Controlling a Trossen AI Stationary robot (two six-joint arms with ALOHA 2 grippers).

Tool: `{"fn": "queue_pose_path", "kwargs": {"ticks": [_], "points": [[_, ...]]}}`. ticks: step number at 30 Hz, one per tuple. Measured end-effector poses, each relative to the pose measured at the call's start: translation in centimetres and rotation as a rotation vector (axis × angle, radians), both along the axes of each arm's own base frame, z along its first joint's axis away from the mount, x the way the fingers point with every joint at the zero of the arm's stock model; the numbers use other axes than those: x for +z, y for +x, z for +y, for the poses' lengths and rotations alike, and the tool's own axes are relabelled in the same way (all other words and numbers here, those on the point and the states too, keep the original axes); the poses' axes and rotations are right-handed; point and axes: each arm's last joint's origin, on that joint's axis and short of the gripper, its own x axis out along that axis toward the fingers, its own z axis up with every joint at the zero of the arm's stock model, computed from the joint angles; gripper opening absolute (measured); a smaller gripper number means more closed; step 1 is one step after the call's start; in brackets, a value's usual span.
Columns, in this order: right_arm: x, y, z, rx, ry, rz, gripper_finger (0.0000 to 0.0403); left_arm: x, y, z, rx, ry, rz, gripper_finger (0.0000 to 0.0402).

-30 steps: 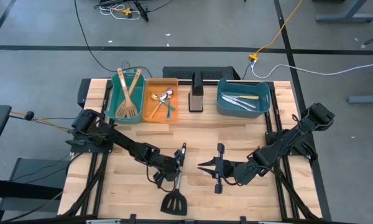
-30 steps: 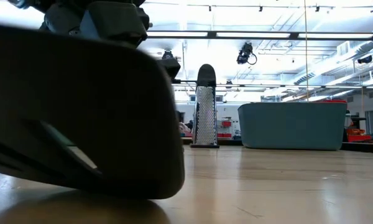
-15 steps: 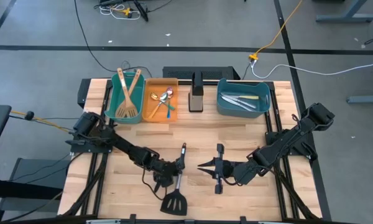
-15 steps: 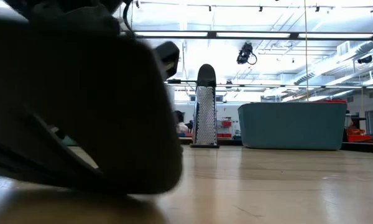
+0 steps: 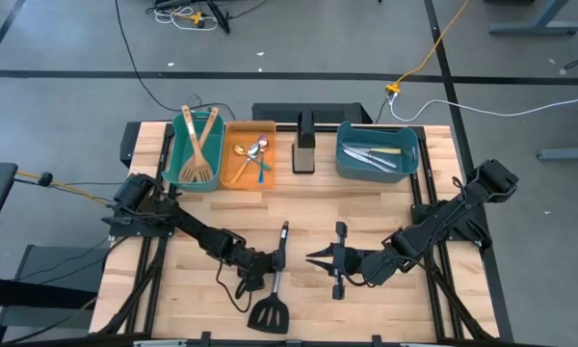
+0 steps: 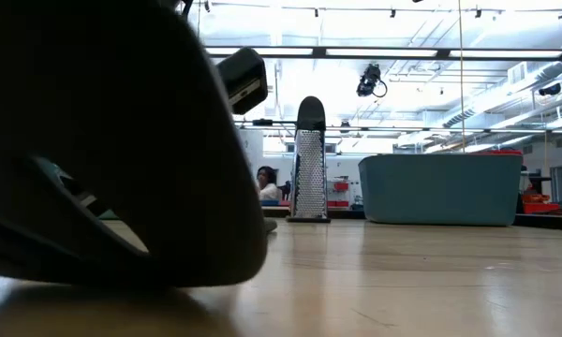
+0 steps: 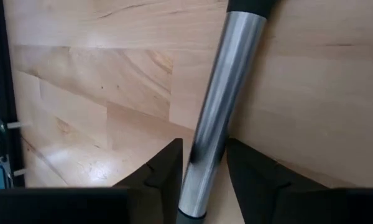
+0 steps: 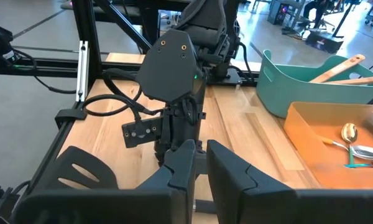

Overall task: Pick & Place Kitchen Items
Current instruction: Put the black spatula into the green bin

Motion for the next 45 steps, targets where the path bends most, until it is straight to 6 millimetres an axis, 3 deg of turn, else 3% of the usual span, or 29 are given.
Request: {"fn": "queue_pose_path", "kwargs": {"ticks": [9,15,32,45], "points": [[0.0,0.1,-0.1,-0.004,0.001,0.000,0.0049,0.6,0.6,0.0,0.000,-0.002,0.015,0.0135],[0.0,0.1,-0.2,-0.007,0.003,-0.001,0.0049,1.4,1.7,0.1,0.027,-0.076,0.130,0.0135],[-0.2,0.1,-0.2,-0.010,0.003,0.014,0.0049,1.7,5.5,-1.5,-0.005,-0.042,0.413,0.0135],[-0.3,0.0,-0.2,-0.014,0.008,0.023,0.0049,0.8,5.1,-1.7,0.055,-0.156,0.587,0.0135]]}}
